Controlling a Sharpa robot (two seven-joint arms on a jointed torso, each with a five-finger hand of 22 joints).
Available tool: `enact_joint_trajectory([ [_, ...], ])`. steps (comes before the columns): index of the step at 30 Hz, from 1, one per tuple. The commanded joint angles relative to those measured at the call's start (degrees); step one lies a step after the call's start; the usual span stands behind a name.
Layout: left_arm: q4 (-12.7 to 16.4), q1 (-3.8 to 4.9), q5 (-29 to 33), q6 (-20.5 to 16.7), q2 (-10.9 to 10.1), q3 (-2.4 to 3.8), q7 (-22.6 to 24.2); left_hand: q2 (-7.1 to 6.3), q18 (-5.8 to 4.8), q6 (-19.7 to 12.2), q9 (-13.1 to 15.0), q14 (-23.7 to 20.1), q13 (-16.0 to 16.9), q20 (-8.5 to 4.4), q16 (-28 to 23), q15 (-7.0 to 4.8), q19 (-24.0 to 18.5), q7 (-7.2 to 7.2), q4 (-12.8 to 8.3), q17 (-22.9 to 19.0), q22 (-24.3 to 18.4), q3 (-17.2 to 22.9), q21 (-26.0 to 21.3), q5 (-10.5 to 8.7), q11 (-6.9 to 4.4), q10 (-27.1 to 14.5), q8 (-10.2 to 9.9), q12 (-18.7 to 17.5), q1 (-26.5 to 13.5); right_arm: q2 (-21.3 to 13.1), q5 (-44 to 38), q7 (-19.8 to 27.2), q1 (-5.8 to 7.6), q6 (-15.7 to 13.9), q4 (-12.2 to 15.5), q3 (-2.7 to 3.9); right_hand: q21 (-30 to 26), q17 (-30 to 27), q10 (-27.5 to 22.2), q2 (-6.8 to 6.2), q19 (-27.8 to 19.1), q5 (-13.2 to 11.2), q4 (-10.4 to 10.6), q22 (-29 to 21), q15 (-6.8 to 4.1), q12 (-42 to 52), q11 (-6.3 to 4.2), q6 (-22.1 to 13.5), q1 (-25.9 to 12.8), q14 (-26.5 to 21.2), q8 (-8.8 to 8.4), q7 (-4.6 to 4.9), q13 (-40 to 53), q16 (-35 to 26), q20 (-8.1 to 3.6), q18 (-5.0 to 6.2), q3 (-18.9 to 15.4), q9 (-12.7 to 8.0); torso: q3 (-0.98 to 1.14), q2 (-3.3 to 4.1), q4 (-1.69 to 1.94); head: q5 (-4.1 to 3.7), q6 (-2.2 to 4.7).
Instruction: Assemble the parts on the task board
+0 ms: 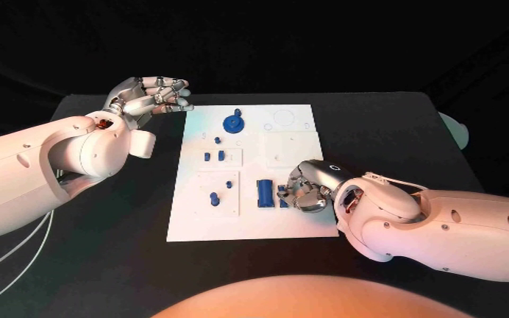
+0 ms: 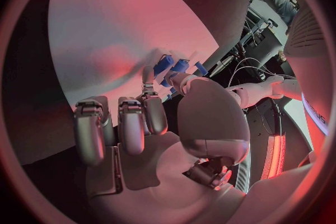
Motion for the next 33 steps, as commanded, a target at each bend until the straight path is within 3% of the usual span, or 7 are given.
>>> enact_joint_trajectory([
  [1,0.2,0.06,0.2,0.8,0.0,0.04,0.2,-0.09,0.70,-0.4,0.1,-0.4,0.0,0.34,-0.3,-0.03,-0.1,-0.18,0.0,0.0,0.0,0.2,-0.4,-0.05,-0.09,-0.4,0.2,0.3,-0.4,0.1,-1.1,-0.3,-0.05,-0.1,0.1,0.00,0.3,14.9,1.0,-0.13,6.0,2.8,0.0,15.1,-0.46,0.1,-0.18,0.5,-0.8,6.0,-0.03,-0.02,7.5,0.3,-0.40,-0.39,-1.3,0.1,0.00,-0.01,0.00,0.01,-0.14],
  [6,0.1,0.06,0.2,0.8,0.0,0.04,0.2,-0.09,0.70,-0.4,0.1,-0.4,0.1,0.34,-0.3,-0.02,-0.1,-0.18,0.0,0.1,0.0,0.2,-0.4,-0.05,-0.09,-0.4,0.3,0.3,-0.4,0.1,-1.1,-0.1,-0.05,-0.4,0.3,0.00,0.3,15.0,1.1,-0.06,6.0,3.4,0.1,15.1,-0.50,0.2,-0.22,0.5,-2.3,6.0,0.01,-0.08,7.6,0.3,-0.43,-0.39,-3.0,0.2,0.00,-0.02,-0.05,0.03,-0.15],
  [9,0.1,0.06,0.2,0.8,0.0,0.04,0.2,-0.09,0.70,-0.4,0.1,-0.4,0.1,0.34,-0.3,-0.02,-0.1,-0.18,0.0,0.1,0.0,0.2,-0.4,-0.05,-0.09,-0.4,0.3,0.3,-0.4,-0.1,-1.2,-0.1,-0.05,-0.5,0.4,0.00,0.3,15.0,1.1,0.16,6.0,5.7,0.1,15.1,-0.57,0.2,-0.31,0.5,-3.0,6.0,0.06,-0.17,7.6,0.3,-0.50,-0.39,-4.4,0.3,-0.01,-0.03,-0.06,0.02,-0.18],
  [12,0.1,0.06,0.2,0.9,0.1,0.04,0.2,-0.09,0.70,-0.4,0.1,-0.4,0.1,0.34,-0.3,-0.02,-0.1,-0.18,0.0,0.1,0.0,0.2,-0.4,-0.05,-0.09,-0.4,0.3,0.3,-0.4,-0.5,-1.2,0.1,-0.05,-0.7,0.4,0.00,0.3,15.0,1.1,0.22,6.0,5.8,-0.5,15.1,-0.64,0.2,-0.38,0.4,-1.5,6.0,0.10,-0.24,7.6,0.3,-0.55,-0.39,-4.7,0.4,0.00,-0.03,-0.04,-0.10,-0.13],
  [22,-0.1,0.06,0.2,0.9,0.1,0.04,0.2,-0.09,0.70,-0.4,0.1,-0.4,0.1,0.34,-0.3,-0.02,-0.1,-0.18,0.0,0.1,0.0,0.2,-0.4,-0.05,-0.09,-0.4,0.3,0.3,-0.4,-3.8,1.8,7.0,0.04,-1.0,2.0,0.03,0.3,15.1,1.1,-1.63,6.0,-2.2,-1.2,15.1,-0.56,0.2,-0.30,0.0,7.4,6.0,0.02,-0.12,7.8,0.3,-0.54,-0.39,-8.0,0.6,0.09,-0.01,0.05,0.33,0.21],
  [27,-0.2,0.06,0.2,0.8,0.1,0.04,0.2,-0.09,0.70,-0.4,0.1,-0.4,0.1,0.34,-0.3,-0.02,-0.1,-0.18,0.0,0.1,0.0,0.2,-0.4,-0.05,-0.09,-0.4,0.3,0.3,-0.4,-4.8,3.3,8.3,0.02,0.2,2.2,0.03,0.3,15.1,1.1,-1.84,6.0,-4.1,-1.2,15.1,-0.56,0.3,-0.33,0.1,9.4,6.0,-0.04,-0.13,7.9,0.3,-0.53,-0.39,-8.9,0.6,0.02,-0.10,-0.25,0.49,0.23],
  [33,-0.2,0.05,0.2,0.9,0.3,0.04,0.3,-0.09,0.70,-0.4,0.1,-0.4,0.1,0.34,-0.3,-0.02,-0.1,-0.18,0.0,0.1,0.0,0.2,-0.4,-0.05,-0.09,-0.4,0.3,0.3,-0.4,-5.1,3.7,8.0,-0.01,0.7,1.9,0.02,0.3,15.1,1.2,-1.67,6.0,-4.7,-0.7,15.1,-0.55,0.4,-0.28,0.2,9.5,6.0,-0.07,-0.11,7.9,0.3,-0.51,-0.39,-9.5,0.5,0.04,-0.08,-0.11,0.47,0.10],
])
